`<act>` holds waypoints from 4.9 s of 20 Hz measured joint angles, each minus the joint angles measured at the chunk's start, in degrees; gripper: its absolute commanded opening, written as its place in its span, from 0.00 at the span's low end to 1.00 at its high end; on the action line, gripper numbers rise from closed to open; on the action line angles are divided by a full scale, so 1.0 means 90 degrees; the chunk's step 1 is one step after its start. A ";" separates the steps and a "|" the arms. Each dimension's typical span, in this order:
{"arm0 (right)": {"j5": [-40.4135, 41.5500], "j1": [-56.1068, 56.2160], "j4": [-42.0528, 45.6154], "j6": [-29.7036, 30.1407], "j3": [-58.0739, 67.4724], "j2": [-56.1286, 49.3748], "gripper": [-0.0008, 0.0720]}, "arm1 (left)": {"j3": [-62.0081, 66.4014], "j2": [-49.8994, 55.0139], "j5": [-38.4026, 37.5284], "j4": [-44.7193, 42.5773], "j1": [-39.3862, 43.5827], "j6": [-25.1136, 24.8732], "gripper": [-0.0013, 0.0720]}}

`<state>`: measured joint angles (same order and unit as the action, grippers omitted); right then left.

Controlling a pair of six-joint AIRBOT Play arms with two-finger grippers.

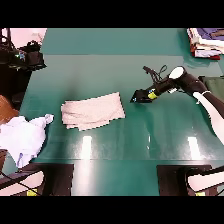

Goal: Fold the shirts.

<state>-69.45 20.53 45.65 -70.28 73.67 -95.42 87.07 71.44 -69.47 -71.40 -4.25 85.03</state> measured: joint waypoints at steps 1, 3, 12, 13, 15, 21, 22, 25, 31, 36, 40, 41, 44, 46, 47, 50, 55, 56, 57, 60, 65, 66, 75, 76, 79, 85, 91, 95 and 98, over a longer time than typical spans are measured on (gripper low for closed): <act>0.0012 -0.0005 -0.0172 0.0053 -0.0061 -0.0097 0.87 | 0.0000 0.0000 0.0044 0.0046 0.0000 0.0000 0.05; 0.0124 0.0117 -0.0517 0.0146 -0.0015 -0.0384 0.87 | 0.0000 0.0000 0.0095 0.0104 0.0000 0.0000 0.05; 0.0032 0.1399 -0.1372 0.0284 0.1671 -0.1870 0.04 | 0.0000 0.0000 0.0163 0.0272 0.0000 0.0000 0.05; 0.0002 0.1433 -0.1423 0.0338 0.1882 -0.1914 0.03 | 0.0000 0.0000 0.0165 0.0291 0.0015 0.0000 0.05; -0.0068 0.1375 -0.1481 0.0386 0.2266 -0.1953 0.03 | 0.0000 0.0000 0.0170 0.0316 0.0119 0.0002 0.05; -0.0367 0.0078 -0.0580 0.0075 0.3356 -0.1389 0.03 | 0.0000 0.0000 0.0367 0.0369 0.1205 0.0007 0.05; -0.0396 -0.0262 -0.0296 0.0029 0.3492 -0.1229 0.03 | 0.0000 0.0000 0.0423 0.0372 0.1428 0.0022 0.05; -0.0452 -0.1530 0.0413 -0.0092 0.3815 -0.0782 0.03 | 0.0000 0.0000 0.0765 0.0369 0.2118 0.0044 0.05; -0.0226 -0.4158 0.0738 -0.0180 0.4048 -0.0500 0.03 | 0.0000 0.0066 0.1552 0.0372 0.3082 0.0063 0.05; -0.0010 -0.5520 0.0248 -0.0202 0.4085 -0.0646 0.03 | 0.0000 0.0155 0.1785 0.0391 0.3334 0.0155 0.05; 0.0134 -0.5962 -0.0080 -0.0211 0.4486 -0.0685 0.03 | 0.0000 0.0175 0.1863 0.0408 0.3381 0.0248 0.05; 0.0143 -0.6008 -0.0143 -0.0209 0.4663 -0.0675 0.03 | 0.0000 0.0177 0.1865 0.0410 0.3385 0.0260 0.05; 0.0325 -0.6091 -0.0389 -0.0204 0.4913 -0.0386 0.03 | 0.0000 0.0180 0.1870 0.0410 0.3395 0.0284 0.05; 0.0481 -0.6171 -0.0454 -0.0197 0.4726 -0.0049 0.03 | 0.0000 0.0182 0.1870 0.0408 0.3398 0.0287 0.05; 0.0517 -0.6212 -0.0474 -0.0172 0.4614 0.0119 0.03 | 0.0000 0.0182 0.1870 0.0408 0.3398 0.0287 0.05; 0.0381 -0.6407 -0.0474 -0.0117 0.4214 0.0600 0.03 | 0.0000 0.0182 0.1860 0.0406 0.3398 0.0289 0.05; -0.0046 -0.6800 0.0306 -0.0075 0.3070 0.1430 0.03 | 0.0000 0.0182 0.1770 0.0391 0.3398 0.0289 0.05; -0.0119 -0.6900 0.0561 -0.0070 0.2747 0.1627 0.03 | 0.0000 0.0182 0.1766 0.0391 0.3398 0.0291 0.05; -0.0148 -0.7002 0.0811 -0.0070 0.2436 0.1812 0.03 | 0.0000 0.0182 0.1753 0.0389 0.3398 0.0289 0.05; -0.0299 -0.7380 0.1617 -0.0066 0.1447 0.2339 0.05 | 0.0000 0.0182 0.1724 0.0386 0.3398 0.0289 0.05; -0.0498 -0.8206 0.2455 -0.0066 0.0153 0.2871 0.72 | 0.0000 0.0182 0.1717 0.0369 0.3398 0.0289 0.05; -0.0527 -0.8357 0.2528 -0.0066 0.0000 0.2922 0.72 | 0.0000 0.0182 0.1717 0.0367 0.3398 0.0287 0.05; -0.0328 -0.7242 0.1634 -0.0068 0.0767 0.3026 0.71 | 0.0000 0.0182 0.1715 0.0355 0.3398 0.0270 0.05; -0.0299 -0.6795 0.1520 -0.0068 0.0923 0.3026 0.71 | 0.0000 0.0182 0.1715 0.0355 0.3398 0.0270 0.05; -0.0165 -0.5326 0.1355 -0.0068 0.1214 0.3026 0.71 | 0.0000 0.0182 0.1700 0.0355 0.3398 0.0270 0.05; -0.0005 -0.2936 0.1285 -0.0066 0.1365 0.2691 0.14 | 0.0000 0.0182 0.1707 0.0284 0.3398 0.0270 0.05; 0.0044 -0.2072 0.1277 -0.0063 0.1384 0.2370 0.03 | 0.0000 0.0182 0.1676 0.0267 0.3398 0.0270 0.05; 0.0056 -0.2035 0.1273 -0.0063 0.1384 0.2319 0.03 | 0.0000 0.0182 0.1673 0.0270 0.3398 0.0270 0.05; 0.0056 -0.2101 0.1277 -0.0063 0.1384 0.2310 0.03 | 0.0000 0.0182 0.1671 0.0270 0.3398 0.0272 0.05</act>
